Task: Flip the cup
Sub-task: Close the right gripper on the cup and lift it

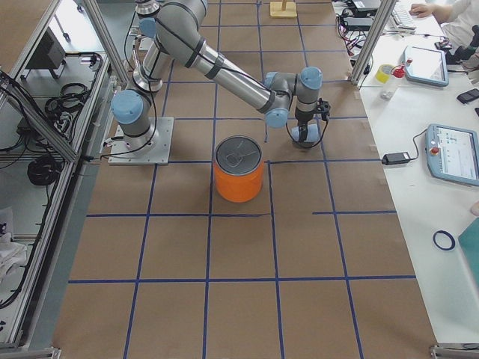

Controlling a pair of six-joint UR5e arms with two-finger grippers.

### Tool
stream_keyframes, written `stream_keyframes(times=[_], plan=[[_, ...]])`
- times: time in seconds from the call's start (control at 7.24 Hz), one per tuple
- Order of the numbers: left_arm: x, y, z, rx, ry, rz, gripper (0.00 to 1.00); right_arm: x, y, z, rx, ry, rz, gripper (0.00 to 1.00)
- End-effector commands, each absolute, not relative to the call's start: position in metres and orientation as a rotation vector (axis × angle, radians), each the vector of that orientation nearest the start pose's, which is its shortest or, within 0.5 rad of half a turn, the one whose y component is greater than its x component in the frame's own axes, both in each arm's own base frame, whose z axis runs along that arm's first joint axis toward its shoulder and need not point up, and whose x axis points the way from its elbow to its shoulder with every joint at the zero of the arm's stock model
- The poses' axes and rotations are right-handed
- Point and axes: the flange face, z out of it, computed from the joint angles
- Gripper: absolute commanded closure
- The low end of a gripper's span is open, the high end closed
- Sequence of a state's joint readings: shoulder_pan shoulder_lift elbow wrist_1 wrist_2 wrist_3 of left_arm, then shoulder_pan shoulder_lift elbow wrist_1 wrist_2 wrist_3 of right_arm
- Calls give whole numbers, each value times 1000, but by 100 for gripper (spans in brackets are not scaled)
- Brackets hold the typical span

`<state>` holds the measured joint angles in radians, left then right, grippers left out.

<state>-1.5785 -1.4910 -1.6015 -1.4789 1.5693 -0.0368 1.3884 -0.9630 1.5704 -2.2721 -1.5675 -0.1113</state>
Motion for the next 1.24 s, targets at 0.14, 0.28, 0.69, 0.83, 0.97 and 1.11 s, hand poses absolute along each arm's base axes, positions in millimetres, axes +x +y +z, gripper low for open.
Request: stream_keyframes(times=[0.14, 0.28, 0.69, 0.83, 0.97, 1.11], plan=[[-137, -470, 521, -46, 3138, -222, 0, 7, -698, 179, 125, 3147, -236, 0], [-137, -470, 521, -46, 3138, -222, 0, 9, -698, 179, 124, 3141, -237, 18], [-137, -469, 521, -46, 3138, -222, 0, 24, -702, 195, 102, 3109, -274, 78], [-137, -469, 521, -46, 3138, -222, 0, 48, -705, 215, 41, 3116, -315, 79], [-137, -469, 521, -46, 3138, -222, 0, 100, -698, 236, -101, 3115, -342, 79], [-137, -469, 521, -46, 3138, -222, 0, 150, -688, 246, -217, 3123, -364, 79]])
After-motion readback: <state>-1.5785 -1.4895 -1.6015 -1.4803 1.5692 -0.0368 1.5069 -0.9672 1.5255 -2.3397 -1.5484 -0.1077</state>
